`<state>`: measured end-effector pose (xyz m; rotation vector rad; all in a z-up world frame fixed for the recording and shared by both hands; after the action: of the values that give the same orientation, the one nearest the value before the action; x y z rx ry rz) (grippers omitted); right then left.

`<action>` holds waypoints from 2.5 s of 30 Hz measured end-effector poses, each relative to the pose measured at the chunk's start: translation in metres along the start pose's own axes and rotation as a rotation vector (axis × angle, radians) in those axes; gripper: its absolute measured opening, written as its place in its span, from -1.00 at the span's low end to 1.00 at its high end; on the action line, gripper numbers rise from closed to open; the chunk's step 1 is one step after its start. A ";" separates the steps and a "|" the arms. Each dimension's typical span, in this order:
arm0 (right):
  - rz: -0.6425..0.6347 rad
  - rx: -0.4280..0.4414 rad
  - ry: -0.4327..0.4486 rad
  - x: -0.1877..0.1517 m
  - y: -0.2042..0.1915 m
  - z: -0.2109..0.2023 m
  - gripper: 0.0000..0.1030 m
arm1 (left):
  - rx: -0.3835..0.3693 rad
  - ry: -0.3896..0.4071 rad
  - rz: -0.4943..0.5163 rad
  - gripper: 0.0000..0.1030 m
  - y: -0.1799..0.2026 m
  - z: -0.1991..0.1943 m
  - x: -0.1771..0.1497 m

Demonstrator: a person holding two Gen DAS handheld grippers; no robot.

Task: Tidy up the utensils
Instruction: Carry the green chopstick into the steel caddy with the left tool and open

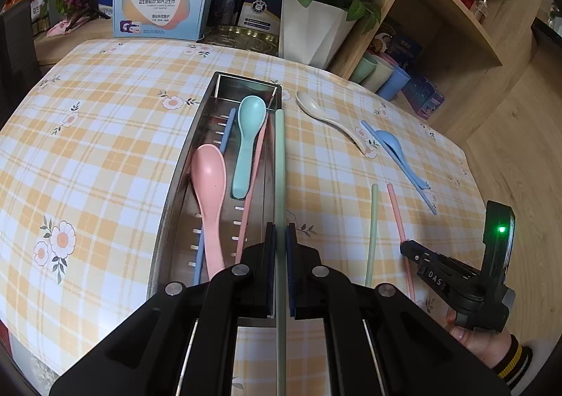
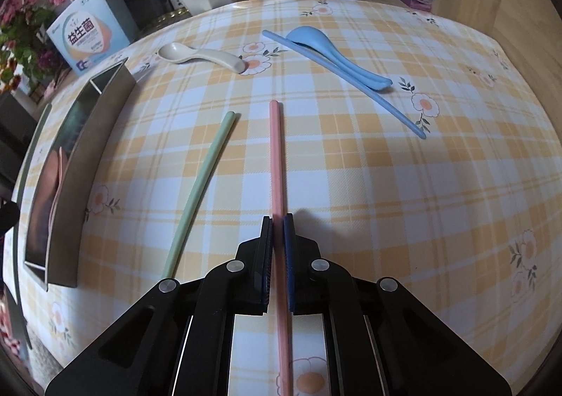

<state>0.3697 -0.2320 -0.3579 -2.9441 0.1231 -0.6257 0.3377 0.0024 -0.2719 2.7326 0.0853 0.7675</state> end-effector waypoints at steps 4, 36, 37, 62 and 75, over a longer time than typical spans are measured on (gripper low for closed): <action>0.015 0.024 0.002 0.000 0.001 0.000 -0.88 | 0.000 -0.004 -0.004 -0.89 -0.001 0.000 -0.001; 0.099 0.203 0.118 0.019 -0.005 -0.050 -0.89 | -0.020 0.003 -0.027 -0.89 -0.028 -0.013 0.030; 0.101 0.205 0.120 0.019 -0.005 -0.050 -0.89 | -0.026 -0.007 -0.017 -0.89 -0.027 -0.011 0.033; 0.156 0.177 0.141 0.028 0.021 -0.058 -0.89 | -0.056 -0.223 0.040 -0.89 -0.029 0.087 0.073; 0.171 0.170 0.141 0.029 0.027 -0.062 -0.88 | -0.049 -0.231 0.077 -0.86 -0.019 0.089 0.071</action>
<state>0.3698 -0.2687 -0.2943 -2.6900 0.3160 -0.7762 0.4451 0.0062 -0.3149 2.7694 -0.0879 0.4614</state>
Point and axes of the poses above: each gripper's, at about its wrist camera, not at the fingertips, and z roughly the way its jaws point, y to its right, x to its top, the point moved 7 cm from there along z, roughly the way its jaws point, and after that the axes turned 4 degrees about -y, right-handed, at the moved point
